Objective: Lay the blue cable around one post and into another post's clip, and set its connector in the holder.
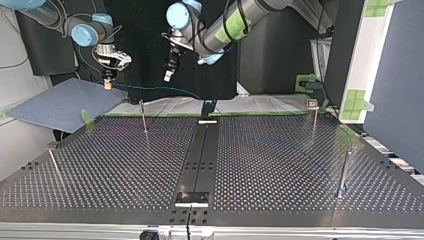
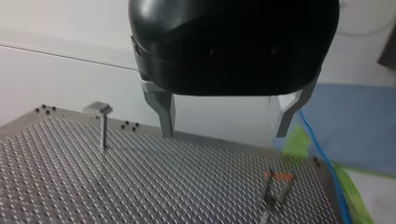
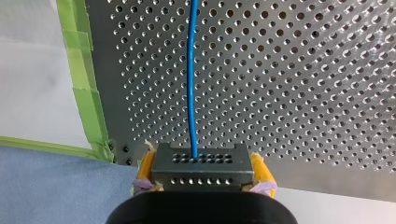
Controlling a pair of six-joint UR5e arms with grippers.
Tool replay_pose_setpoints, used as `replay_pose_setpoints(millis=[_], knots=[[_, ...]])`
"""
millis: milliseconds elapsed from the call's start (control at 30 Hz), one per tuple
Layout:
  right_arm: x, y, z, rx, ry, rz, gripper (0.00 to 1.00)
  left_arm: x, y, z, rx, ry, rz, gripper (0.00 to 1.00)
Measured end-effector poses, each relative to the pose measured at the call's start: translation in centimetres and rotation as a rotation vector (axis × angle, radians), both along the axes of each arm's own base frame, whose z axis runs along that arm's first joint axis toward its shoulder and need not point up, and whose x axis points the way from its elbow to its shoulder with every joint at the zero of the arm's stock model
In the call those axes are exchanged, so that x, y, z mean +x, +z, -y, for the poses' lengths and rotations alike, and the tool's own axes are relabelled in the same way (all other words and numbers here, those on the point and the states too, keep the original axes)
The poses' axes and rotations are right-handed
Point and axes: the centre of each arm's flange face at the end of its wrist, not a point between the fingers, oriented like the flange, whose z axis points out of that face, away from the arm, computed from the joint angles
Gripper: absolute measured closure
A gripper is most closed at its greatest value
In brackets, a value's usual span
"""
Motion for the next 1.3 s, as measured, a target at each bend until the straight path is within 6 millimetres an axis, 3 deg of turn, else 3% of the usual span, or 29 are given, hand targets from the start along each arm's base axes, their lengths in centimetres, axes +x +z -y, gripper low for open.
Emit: replay_pose_setpoints(millis=[567,1067,1300], knots=[[0.3,-0.1,-0.1,0.001,0.006,0.000,1.00,1.4,-7.3,-2.0,0.219,0.137,-0.004,0.00],[0.3,-0.1,-0.2,0.003,0.006,0.000,1.00,2.3,-12.7,-0.8,0.345,0.118,-0.058,0.00],[0.3,-0.2,-0.2,0.003,0.007,0.000,1.00,2.1,-16.0,-2.0,0.363,0.147,-0.113,0.00]])
